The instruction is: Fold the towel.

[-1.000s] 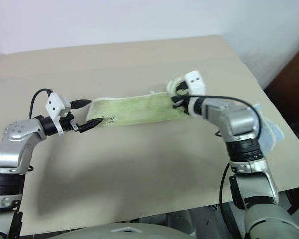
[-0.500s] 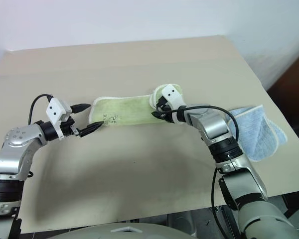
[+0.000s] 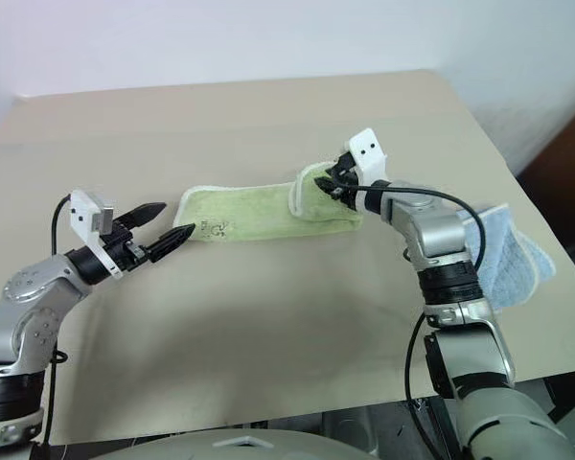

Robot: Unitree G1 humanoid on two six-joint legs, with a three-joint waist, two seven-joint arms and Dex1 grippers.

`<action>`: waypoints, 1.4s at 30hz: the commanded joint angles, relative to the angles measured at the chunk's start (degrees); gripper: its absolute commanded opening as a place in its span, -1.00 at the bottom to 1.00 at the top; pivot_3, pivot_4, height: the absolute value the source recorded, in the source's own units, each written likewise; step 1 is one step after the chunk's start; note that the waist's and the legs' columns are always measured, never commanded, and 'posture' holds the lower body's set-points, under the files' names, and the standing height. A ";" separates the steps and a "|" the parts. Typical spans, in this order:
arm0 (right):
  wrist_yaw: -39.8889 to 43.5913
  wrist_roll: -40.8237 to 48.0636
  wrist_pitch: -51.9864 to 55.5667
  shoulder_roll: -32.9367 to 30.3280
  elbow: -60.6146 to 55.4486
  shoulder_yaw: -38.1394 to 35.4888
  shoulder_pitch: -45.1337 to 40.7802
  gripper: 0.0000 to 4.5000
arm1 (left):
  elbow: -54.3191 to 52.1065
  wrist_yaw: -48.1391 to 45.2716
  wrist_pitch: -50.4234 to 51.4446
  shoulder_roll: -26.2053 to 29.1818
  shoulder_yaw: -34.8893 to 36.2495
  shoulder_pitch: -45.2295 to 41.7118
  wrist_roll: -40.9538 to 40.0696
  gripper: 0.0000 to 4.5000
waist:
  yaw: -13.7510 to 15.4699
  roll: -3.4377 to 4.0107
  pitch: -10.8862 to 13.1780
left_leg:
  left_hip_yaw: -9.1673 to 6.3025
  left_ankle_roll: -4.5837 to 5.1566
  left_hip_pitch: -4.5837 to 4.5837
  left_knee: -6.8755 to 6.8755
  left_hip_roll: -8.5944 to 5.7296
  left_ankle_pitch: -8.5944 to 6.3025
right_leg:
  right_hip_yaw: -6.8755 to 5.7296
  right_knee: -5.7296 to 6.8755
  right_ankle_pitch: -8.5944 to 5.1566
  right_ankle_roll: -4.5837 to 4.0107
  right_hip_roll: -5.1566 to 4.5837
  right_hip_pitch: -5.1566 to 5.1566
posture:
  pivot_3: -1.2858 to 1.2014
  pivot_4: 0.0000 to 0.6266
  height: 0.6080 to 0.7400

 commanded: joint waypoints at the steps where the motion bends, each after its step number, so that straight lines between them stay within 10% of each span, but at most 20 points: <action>1: 1.17 -4.45 -8.19 2.03 10.28 2.79 -1.37 -0.99 | -5.45 4.87 4.67 -2.21 3.57 2.02 -6.52 1.00 | 0.04 -0.01 -0.01 | 0.00 0.00 0.01 0.00 0.00 0.00 | 0.01 0.00 0.00 0.00 0.00 0.02 | 0.03 -0.52 0.82; 16: 9.49 -2.73 -14.53 -1.66 -1.04 -1.05 -1.16 -0.99 | -11.24 27.98 16.34 -11.51 7.33 9.69 -22.12 1.00 | 0.34 -0.08 -0.03 | -0.11 -0.01 0.48 0.02 0.07 -0.01 | -0.01 -0.06 -0.05 0.00 0.00 0.49 | 0.03 -0.52 0.82; 37: 12.85 1.76 -5.92 -5.44 -23.67 -1.76 9.23 -0.99 | 11.76 55.09 17.57 -24.58 8.00 -12.32 -37.47 1.00 | 1.64 -0.11 -0.05 | -0.12 -0.03 0.68 0.04 0.00 -0.02 | -0.04 -0.14 -0.09 0.06 -0.02 0.75 | 0.03 -0.52 0.82; 42: 16.17 3.10 -3.82 -8.60 -27.69 -1.28 13.20 -1.00 | 13.18 55.03 16.99 -25.17 7.04 -13.89 -36.89 0.46 | 1.99 -0.12 -0.05 | -0.11 -0.03 0.64 0.04 -0.01 -0.02 | -0.05 -0.20 -0.09 0.06 -0.02 0.76 | 0.03 -0.52 0.82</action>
